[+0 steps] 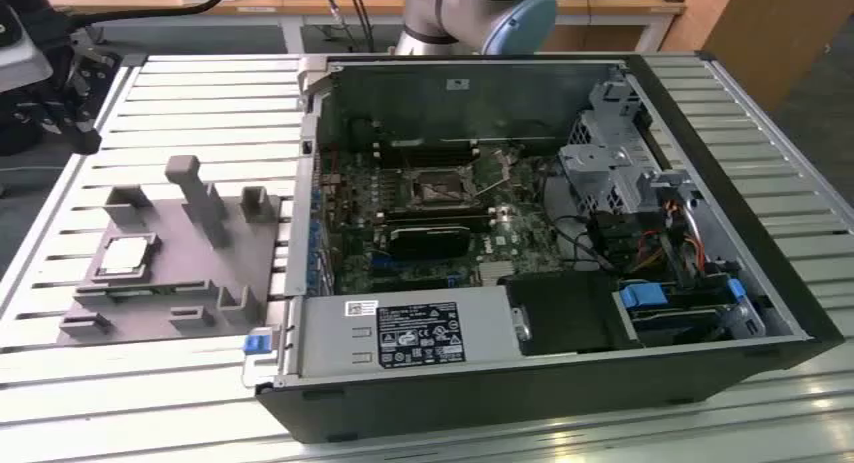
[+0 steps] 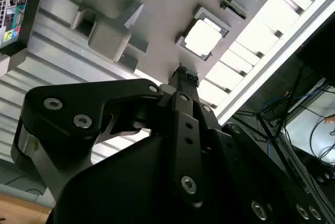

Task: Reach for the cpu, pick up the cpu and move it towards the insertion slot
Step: 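Reach for the cpu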

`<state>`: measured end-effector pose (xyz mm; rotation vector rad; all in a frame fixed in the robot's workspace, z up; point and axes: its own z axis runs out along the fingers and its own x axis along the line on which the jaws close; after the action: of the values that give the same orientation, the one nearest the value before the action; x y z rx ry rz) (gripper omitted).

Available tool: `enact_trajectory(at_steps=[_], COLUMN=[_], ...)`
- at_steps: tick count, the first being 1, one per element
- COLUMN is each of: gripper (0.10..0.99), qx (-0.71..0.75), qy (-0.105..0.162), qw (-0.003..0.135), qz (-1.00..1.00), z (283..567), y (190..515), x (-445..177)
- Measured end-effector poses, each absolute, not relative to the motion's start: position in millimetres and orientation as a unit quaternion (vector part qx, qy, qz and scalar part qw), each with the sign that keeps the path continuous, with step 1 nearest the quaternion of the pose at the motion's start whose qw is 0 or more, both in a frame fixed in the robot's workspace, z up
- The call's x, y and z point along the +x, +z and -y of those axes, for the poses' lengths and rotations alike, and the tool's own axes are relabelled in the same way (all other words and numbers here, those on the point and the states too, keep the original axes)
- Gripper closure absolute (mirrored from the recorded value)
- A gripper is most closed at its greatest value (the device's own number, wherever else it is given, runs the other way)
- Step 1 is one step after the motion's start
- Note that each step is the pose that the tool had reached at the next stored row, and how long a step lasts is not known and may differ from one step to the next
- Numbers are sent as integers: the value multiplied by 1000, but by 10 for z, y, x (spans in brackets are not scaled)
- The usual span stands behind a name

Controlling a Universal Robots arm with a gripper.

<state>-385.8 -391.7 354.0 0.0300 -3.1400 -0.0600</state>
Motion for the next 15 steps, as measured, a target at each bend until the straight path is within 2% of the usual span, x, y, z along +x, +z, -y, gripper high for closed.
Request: enact_trajectory(at_steps=[15], gripper=[980], qx=[10], qy=[-19], qw=[0], qz=[1000], z=[3939], y=[3497], x=[-3961])
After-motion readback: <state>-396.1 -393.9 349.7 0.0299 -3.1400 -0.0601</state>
